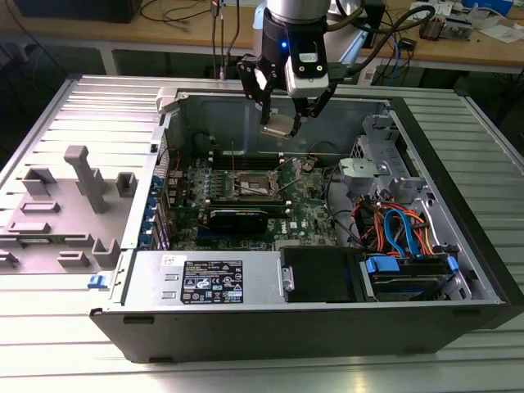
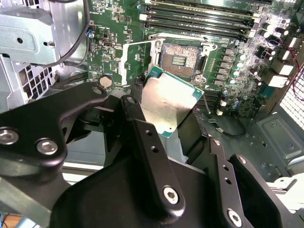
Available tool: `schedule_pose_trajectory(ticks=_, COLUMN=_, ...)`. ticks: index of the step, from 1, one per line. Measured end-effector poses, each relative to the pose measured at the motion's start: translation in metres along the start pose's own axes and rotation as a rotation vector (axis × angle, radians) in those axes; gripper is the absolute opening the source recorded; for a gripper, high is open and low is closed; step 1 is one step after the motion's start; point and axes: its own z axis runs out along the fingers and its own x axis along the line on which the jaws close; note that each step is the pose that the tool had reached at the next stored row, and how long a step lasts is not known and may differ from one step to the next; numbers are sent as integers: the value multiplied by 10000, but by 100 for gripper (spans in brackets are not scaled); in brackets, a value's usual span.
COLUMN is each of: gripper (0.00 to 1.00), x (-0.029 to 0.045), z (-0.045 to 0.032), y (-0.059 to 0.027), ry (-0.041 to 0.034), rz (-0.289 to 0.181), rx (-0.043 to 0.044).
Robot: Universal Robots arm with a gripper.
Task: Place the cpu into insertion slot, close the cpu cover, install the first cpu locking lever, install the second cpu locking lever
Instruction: 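Place the cpu into insertion slot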
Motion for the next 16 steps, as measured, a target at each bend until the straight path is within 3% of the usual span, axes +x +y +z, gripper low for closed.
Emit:
schedule_pose_trajectory(ticks=9, gripper=54, x=-1, z=1, y=-1, ry=-36, rz=401, rx=-8)
schedule_pose_trajectory(ticks=16, gripper=54, x=-1, z=7, y=-2, ry=-107, rz=1201, rx=-26)
